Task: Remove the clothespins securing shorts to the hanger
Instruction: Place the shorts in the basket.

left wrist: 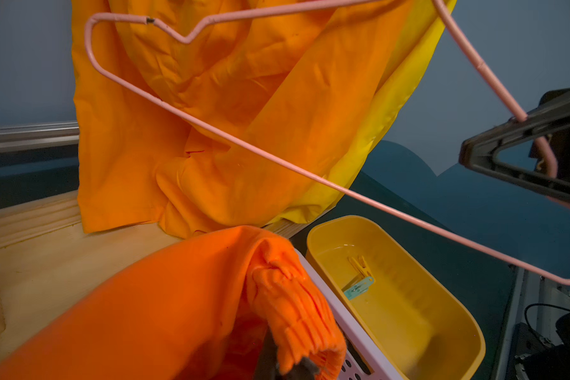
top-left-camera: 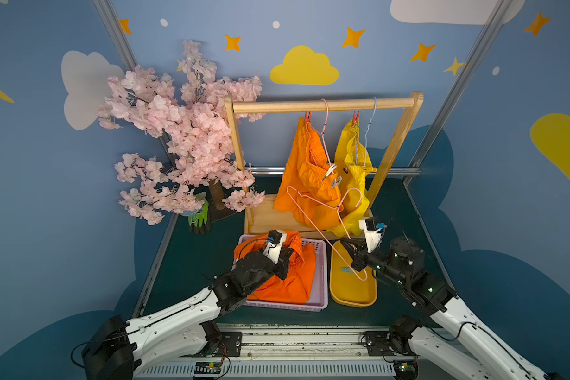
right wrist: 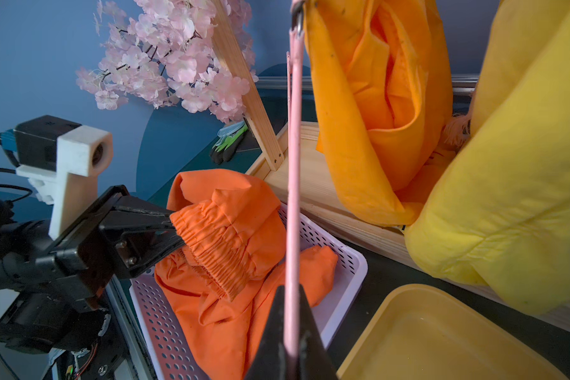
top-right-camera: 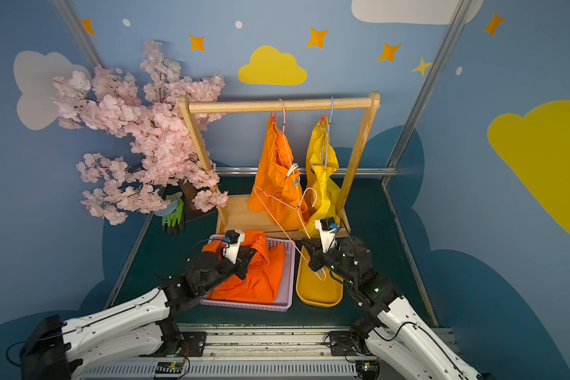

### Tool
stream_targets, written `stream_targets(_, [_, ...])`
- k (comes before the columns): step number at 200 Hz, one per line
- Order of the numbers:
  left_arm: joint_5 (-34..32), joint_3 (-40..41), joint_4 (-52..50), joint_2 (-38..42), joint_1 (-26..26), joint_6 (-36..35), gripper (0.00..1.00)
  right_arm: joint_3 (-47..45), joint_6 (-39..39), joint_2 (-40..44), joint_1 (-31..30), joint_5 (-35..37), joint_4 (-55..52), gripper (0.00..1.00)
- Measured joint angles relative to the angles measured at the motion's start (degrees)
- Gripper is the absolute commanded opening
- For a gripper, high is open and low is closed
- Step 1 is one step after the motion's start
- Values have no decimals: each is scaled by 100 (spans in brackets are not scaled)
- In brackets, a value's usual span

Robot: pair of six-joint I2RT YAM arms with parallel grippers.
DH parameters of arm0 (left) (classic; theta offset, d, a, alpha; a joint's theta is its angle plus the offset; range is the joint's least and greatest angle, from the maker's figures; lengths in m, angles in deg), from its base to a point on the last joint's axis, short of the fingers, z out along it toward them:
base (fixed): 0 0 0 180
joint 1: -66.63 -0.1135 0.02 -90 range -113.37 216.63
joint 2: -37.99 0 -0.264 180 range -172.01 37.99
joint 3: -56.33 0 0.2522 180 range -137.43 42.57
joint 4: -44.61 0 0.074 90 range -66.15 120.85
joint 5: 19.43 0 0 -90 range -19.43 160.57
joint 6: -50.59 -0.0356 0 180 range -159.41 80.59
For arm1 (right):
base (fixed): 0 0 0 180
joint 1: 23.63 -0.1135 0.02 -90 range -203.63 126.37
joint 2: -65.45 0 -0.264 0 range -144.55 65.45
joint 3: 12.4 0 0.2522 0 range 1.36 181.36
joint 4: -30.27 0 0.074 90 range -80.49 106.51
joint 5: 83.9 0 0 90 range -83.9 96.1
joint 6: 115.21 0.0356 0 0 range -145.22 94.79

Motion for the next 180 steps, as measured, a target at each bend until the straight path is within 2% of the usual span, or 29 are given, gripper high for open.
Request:
stream_targets(66, [-98,160,-118,-684,31,448,3,-11,13,-297,155,-240,304,0])
stream_targets(123, [11,155,72,-2070,35,1032,3,-170,33,-584,258,-407,592,0])
stream_targets(169, [160,90,275,-2573,98,1292,3,-363,4,-575,297,-588,612,0])
stream_targets(175, [160,48,234,-2564,114,1281,6,-363,-7,-566,297,-612,605,0])
stream_targets(180, [160,9,199,-2544,129,1261,16,-365,-17,-555,297,-632,603,0])
